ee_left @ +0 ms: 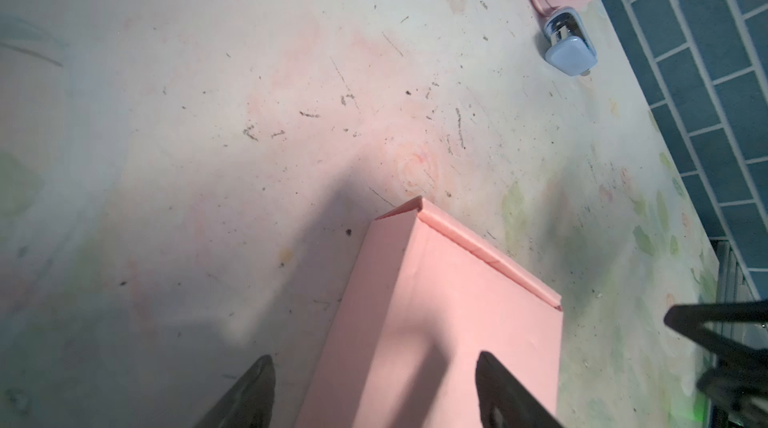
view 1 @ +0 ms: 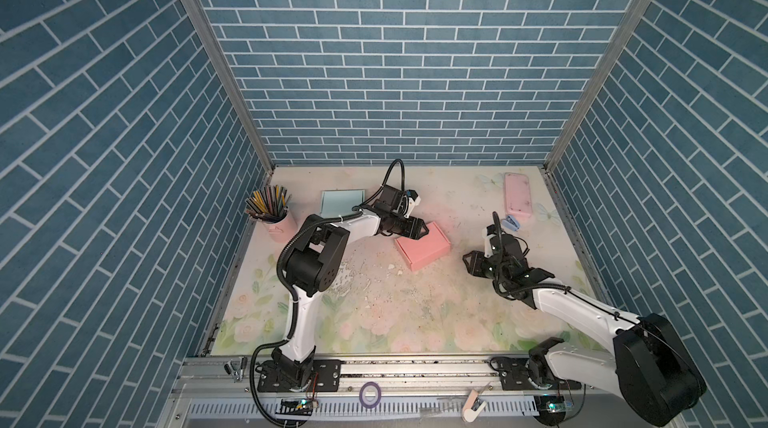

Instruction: Fold the paper box

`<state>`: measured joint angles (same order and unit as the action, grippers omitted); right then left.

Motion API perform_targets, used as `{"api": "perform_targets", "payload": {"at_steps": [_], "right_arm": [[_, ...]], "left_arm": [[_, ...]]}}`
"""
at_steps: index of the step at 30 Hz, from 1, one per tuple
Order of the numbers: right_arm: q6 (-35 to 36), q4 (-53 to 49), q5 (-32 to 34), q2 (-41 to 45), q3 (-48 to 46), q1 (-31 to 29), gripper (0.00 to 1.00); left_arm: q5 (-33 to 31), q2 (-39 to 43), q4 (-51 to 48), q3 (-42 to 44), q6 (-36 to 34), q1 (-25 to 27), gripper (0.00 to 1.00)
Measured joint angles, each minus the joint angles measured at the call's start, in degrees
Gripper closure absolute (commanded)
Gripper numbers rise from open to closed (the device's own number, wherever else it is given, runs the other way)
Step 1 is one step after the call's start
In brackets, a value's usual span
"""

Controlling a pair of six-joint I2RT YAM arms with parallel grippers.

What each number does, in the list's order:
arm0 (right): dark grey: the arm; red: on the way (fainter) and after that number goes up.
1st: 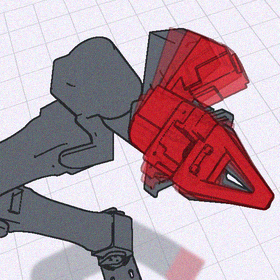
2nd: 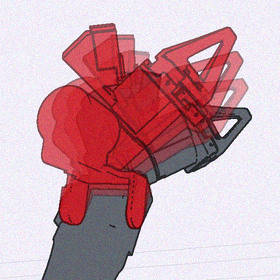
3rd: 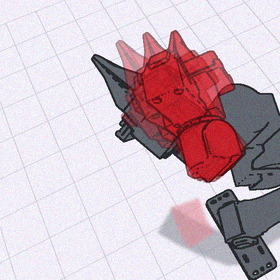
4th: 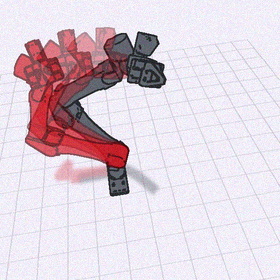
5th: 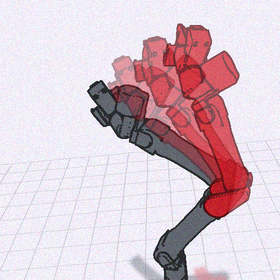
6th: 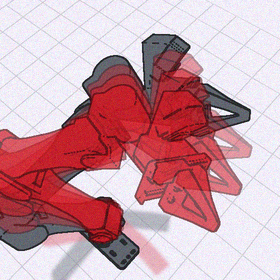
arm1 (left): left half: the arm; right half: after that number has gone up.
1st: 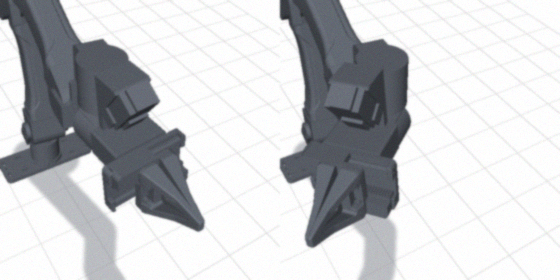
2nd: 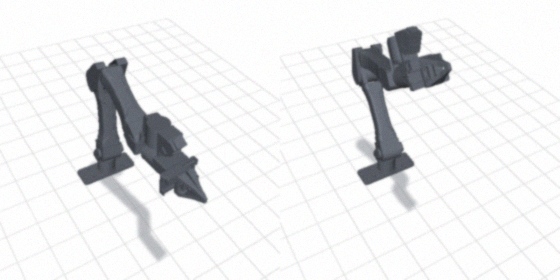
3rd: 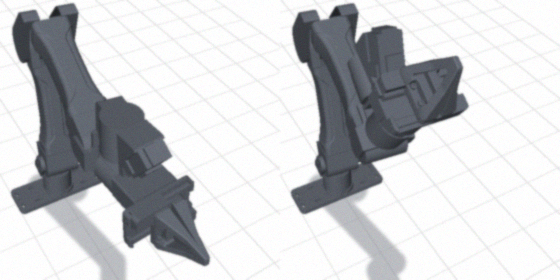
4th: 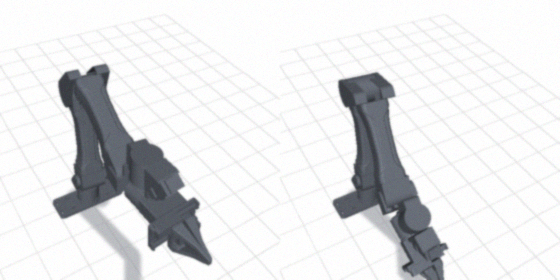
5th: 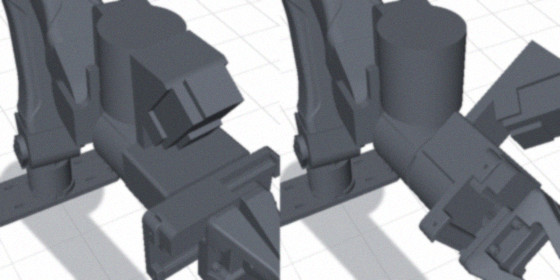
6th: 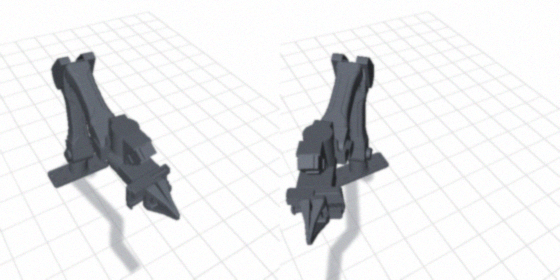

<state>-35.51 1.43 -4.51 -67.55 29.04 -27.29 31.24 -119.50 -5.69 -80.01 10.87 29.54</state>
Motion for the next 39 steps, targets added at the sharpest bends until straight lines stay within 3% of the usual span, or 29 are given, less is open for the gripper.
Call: {"api": "perform_targets", "payload": {"at_steps": [5, 10, 26, 39], "right_arm": [[1.9, 0.5, -1.6, -6.5, 2.7, 2.9, 0.70], [2.4, 3.6, -4.8, -14.7, 4.0, 2.5, 0.75], [2.0, 11.5, -6.0, -28.0, 10.8, -3.0, 0.77], [1.3, 12.3, -3.6, -31.6, 14.5, -7.1, 0.77]], "left_arm": [[1.0, 1.7, 0.7, 0.2, 0.9, 0.0, 0.23], [1.7, 1.4, 0.6, 0.2, 1.7, 0.0, 0.23], [3.8, -2.4, 0.7, -1.2, 3.5, 1.3, 0.23], [1.7, -4.3, 4.4, -2.6, 3.9, 1.4, 0.23]]}}
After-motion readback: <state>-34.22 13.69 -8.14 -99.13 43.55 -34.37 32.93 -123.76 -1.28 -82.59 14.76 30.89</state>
